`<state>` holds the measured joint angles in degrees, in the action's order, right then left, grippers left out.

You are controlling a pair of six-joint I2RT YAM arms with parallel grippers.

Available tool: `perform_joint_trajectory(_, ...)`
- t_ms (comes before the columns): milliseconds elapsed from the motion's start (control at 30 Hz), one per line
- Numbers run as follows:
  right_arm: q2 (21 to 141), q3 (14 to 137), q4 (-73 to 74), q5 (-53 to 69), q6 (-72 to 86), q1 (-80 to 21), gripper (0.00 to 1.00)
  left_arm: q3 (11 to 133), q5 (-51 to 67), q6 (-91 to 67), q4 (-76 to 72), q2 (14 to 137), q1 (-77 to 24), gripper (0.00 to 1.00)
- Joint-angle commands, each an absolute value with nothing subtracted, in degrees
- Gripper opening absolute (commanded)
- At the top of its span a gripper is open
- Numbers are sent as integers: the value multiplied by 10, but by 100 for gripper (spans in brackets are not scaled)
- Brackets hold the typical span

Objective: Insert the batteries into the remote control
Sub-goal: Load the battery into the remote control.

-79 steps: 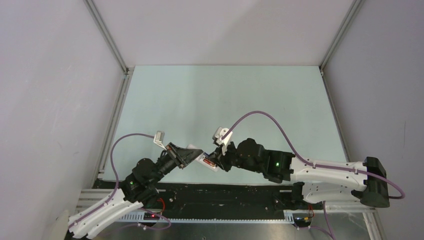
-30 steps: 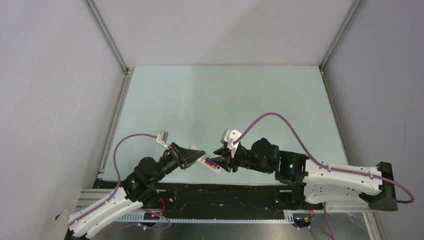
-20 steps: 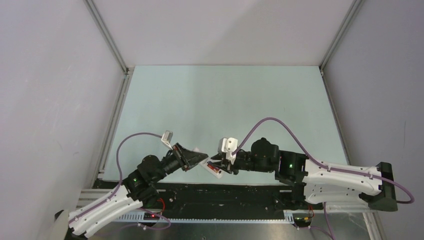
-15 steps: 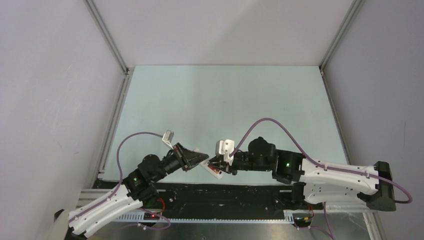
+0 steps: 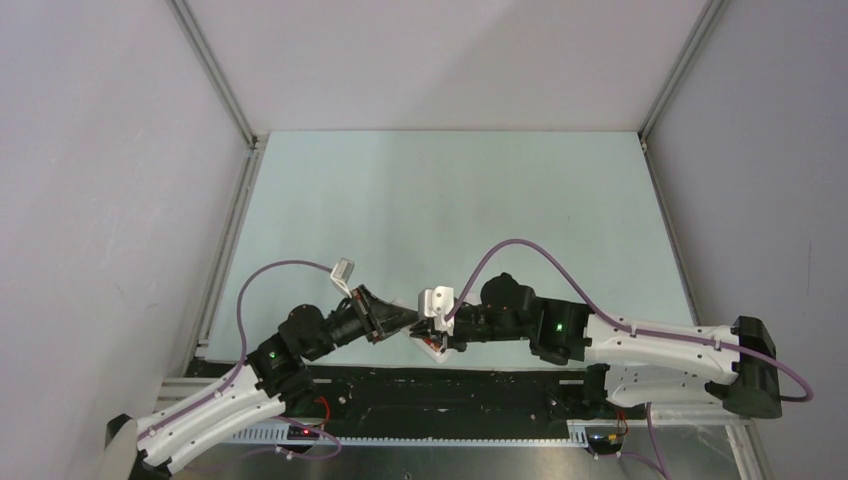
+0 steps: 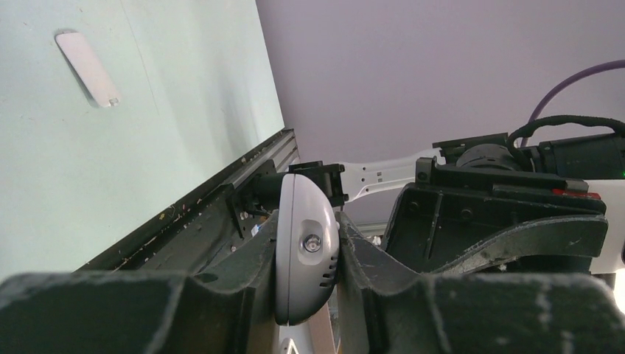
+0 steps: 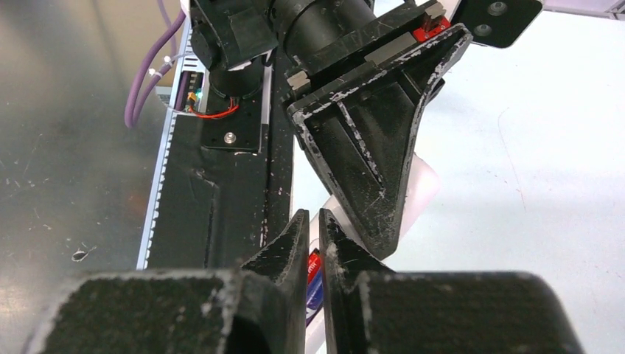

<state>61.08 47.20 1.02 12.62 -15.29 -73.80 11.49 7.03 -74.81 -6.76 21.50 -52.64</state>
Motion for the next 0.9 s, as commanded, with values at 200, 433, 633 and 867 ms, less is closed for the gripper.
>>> perform_joint_trajectory(200, 611, 489, 6, 126, -160, -728, 12, 142, 88, -737, -96, 206, -527, 0)
perform_joint_trajectory(433, 611, 488, 30, 132, -153, -728, 12, 142, 87, -735, -95, 205, -527, 0)
perform_joint_trajectory(633, 610, 488, 47, 129, -150, -728, 12, 143, 85, -734, -96, 206, -527, 0)
perform_joint_trajectory(867, 606, 488, 54, 133, -144, -724, 11, 144, 84, -733, -95, 207, -527, 0)
